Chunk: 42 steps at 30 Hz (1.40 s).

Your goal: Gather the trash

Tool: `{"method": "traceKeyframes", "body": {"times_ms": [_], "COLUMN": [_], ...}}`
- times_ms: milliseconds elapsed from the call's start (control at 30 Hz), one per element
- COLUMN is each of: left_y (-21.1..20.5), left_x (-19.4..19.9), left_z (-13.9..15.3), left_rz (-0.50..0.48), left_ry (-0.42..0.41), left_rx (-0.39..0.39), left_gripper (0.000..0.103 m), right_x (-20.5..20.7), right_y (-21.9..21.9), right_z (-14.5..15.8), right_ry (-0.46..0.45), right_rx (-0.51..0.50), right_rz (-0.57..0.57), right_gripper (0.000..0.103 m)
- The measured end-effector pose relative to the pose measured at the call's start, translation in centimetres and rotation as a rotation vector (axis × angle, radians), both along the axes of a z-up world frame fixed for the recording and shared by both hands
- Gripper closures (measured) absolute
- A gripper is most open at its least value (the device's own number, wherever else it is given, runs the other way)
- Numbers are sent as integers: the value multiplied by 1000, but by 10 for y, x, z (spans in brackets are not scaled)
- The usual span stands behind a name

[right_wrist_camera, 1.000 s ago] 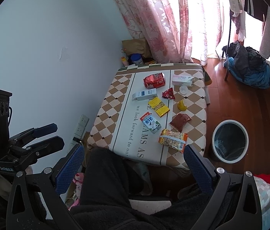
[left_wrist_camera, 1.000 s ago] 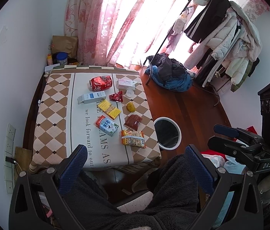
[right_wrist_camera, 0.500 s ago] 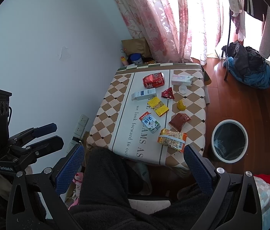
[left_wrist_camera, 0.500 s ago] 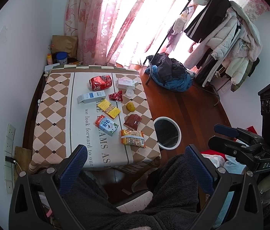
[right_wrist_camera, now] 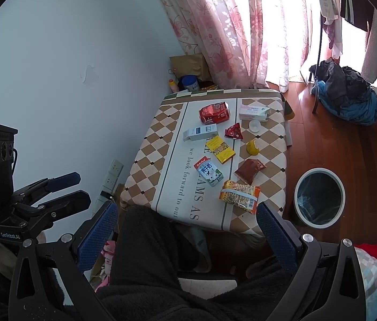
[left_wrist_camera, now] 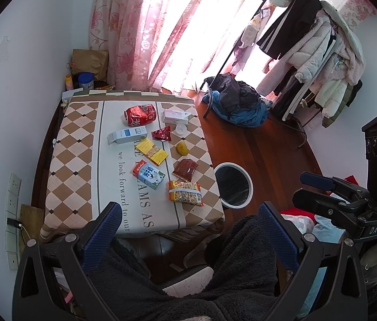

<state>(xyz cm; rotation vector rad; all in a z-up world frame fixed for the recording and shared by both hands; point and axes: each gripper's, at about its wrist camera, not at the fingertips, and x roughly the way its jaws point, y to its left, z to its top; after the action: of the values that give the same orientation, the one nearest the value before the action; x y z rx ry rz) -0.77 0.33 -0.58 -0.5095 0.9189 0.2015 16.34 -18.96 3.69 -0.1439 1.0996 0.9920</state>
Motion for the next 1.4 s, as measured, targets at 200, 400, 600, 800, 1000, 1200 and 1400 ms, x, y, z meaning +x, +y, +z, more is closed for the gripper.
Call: {"method": "traceKeyframes", "body": {"times_ms": [200, 400, 600, 800, 1000, 1200, 1400], "left_y": [0, 0, 1, 13, 56, 74, 80], "left_x": [-1, -1, -2, 14, 56, 80, 91], "left_z": [-1, -1, -2, -33, -128, -222, -293], "left_rz": [0, 0, 1, 110, 273, 337, 349], "left_ry": [0, -1, 2, 75, 281, 478, 635], "left_rx": [-2, 0, -1, 78, 96, 88, 85], "left_gripper": [0, 0, 0, 0, 0, 0, 0], "right_x": [1, 0, -1, 26, 76, 112, 119], "right_y": [0, 1, 2, -4, 15, 43, 69], "right_z": [-2, -1, -1, -25, -114, -245, -329], "right_ry": [-2, -2, 1, 30, 105, 249, 288], "right_rx": [-2, -1, 2, 1, -102, -295, -407], "right_rz": [-1, 0, 0, -97, -231, -290, -334], "right_gripper": [0, 0, 0, 0, 0, 0, 0]}}
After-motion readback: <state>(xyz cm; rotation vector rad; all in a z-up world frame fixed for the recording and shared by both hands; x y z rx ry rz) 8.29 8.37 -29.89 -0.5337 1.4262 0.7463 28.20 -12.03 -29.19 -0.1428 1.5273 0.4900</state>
